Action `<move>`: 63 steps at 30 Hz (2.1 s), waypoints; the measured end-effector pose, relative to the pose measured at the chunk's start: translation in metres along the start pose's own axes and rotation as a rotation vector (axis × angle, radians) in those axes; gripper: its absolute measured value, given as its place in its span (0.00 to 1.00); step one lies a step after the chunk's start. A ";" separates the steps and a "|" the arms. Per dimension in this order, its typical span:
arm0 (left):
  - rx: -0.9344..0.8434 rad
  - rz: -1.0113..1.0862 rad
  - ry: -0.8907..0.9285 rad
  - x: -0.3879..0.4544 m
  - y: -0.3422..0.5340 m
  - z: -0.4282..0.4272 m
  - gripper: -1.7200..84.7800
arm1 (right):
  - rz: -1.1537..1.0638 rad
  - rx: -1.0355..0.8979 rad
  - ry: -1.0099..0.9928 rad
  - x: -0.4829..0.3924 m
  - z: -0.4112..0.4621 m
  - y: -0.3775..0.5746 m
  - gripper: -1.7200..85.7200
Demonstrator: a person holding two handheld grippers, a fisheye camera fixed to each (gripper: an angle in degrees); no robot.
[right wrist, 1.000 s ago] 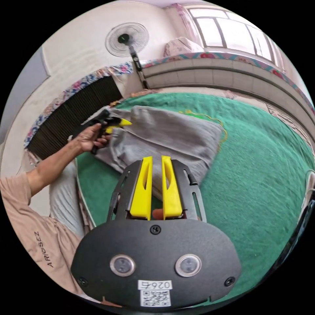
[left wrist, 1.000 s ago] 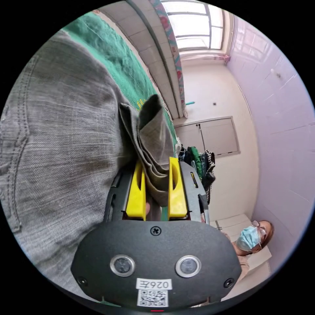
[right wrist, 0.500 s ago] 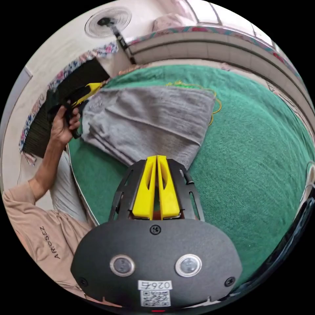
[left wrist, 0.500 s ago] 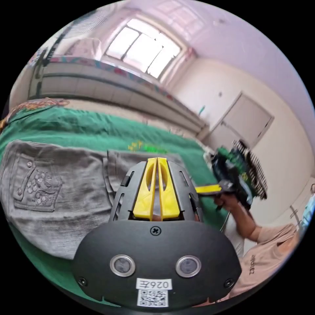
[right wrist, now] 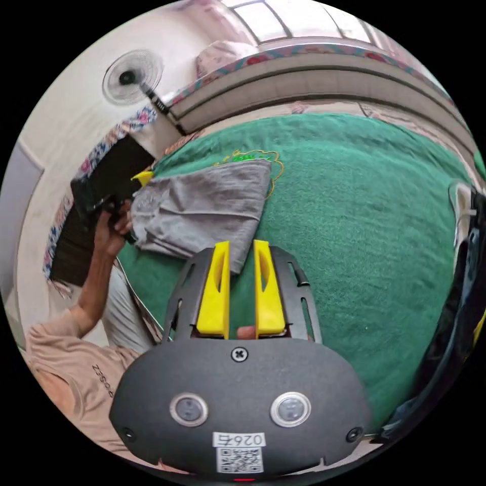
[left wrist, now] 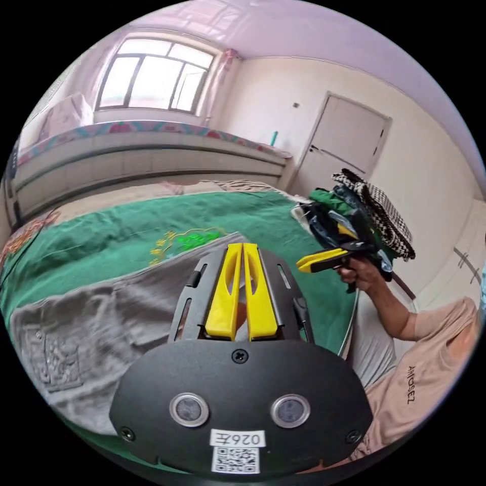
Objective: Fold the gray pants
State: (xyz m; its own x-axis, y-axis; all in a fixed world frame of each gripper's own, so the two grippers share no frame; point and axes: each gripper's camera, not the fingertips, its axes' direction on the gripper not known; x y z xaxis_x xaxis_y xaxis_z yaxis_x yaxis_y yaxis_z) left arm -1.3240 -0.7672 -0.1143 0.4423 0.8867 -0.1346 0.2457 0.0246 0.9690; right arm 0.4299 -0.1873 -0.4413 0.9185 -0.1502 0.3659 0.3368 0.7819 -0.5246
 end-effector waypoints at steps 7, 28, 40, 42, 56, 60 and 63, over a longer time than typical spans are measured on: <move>-0.351 -0.092 0.148 0.014 -0.091 0.147 0.03 | 0.187 -0.005 -0.193 0.043 0.026 0.044 0.14; -1.024 -0.003 -0.088 0.073 -0.213 0.327 0.16 | -0.161 0.142 0.130 -0.038 -0.001 0.166 0.01; -0.789 -0.092 -0.085 0.048 -0.188 0.284 0.06 | -0.041 0.192 -0.016 -0.001 -0.020 0.237 0.20; -0.777 -0.076 -0.124 0.055 -0.178 0.283 0.05 | -0.055 0.161 0.005 -0.002 -0.012 0.242 0.12; -0.470 0.050 0.400 0.108 -0.122 0.305 0.03 | 0.039 0.392 0.051 0.091 -0.237 0.391 0.01; -0.418 0.081 0.449 0.082 -0.081 0.284 0.03 | -0.011 0.442 0.023 0.068 -0.258 0.399 0.01; -0.329 0.046 0.488 0.025 -0.037 0.238 0.03 | -0.118 0.457 -0.004 0.029 -0.262 0.374 0.01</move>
State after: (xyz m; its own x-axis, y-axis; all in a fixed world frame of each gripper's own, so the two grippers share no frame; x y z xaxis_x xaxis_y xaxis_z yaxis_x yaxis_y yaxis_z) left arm -1.1170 -0.8553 -0.2031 -0.0215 0.9982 -0.0557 -0.0797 0.0538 0.9954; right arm 0.6366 -0.0576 -0.8282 0.8783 -0.2518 0.4064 0.3119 0.9461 -0.0878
